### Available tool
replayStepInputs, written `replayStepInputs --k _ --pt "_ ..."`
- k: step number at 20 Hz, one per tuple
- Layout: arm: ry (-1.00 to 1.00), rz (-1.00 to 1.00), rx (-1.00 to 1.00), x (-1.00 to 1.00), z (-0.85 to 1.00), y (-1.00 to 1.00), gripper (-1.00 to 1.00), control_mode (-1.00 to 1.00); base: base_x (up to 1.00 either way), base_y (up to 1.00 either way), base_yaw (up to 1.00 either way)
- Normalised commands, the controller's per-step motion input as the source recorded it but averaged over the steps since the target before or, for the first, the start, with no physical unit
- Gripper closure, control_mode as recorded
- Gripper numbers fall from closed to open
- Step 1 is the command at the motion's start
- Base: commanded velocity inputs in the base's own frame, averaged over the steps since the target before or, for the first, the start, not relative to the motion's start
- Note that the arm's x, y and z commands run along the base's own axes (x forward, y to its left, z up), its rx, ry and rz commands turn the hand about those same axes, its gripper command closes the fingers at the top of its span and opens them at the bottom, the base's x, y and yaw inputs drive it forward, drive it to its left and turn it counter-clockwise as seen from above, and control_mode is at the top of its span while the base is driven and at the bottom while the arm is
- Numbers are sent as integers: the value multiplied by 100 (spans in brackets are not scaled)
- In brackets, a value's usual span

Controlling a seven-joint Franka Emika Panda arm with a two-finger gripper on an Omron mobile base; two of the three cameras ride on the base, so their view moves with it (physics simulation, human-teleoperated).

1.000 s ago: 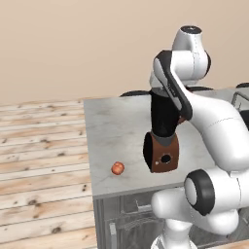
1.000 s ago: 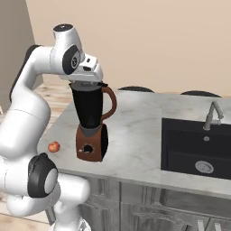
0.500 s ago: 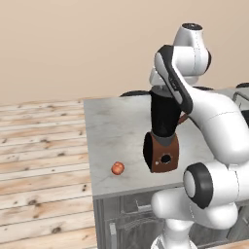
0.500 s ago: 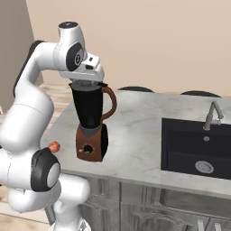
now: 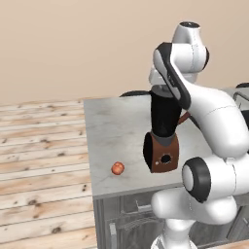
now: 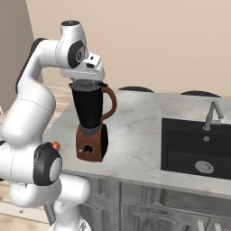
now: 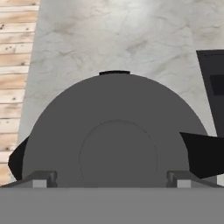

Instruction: Open the blender lid, put the peach in the blender, close the lid, and start the blender.

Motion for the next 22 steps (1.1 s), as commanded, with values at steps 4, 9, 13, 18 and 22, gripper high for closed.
replayStepInputs --k 4,9,13,18,22 --pt "10 1 -2 0 -81 0 -100 -100 0 0 0" --pt "10 4 -3 -3 -91 3 100 -100 0 0 0" --pt "1 1 1 -8 -83 0 100 -100 0 0 0" --pt "0 0 2 -2 -59 0 100 -100 0 0 0" --pt "0 0 0 -2 -30 0 100 -100 0 0 0"
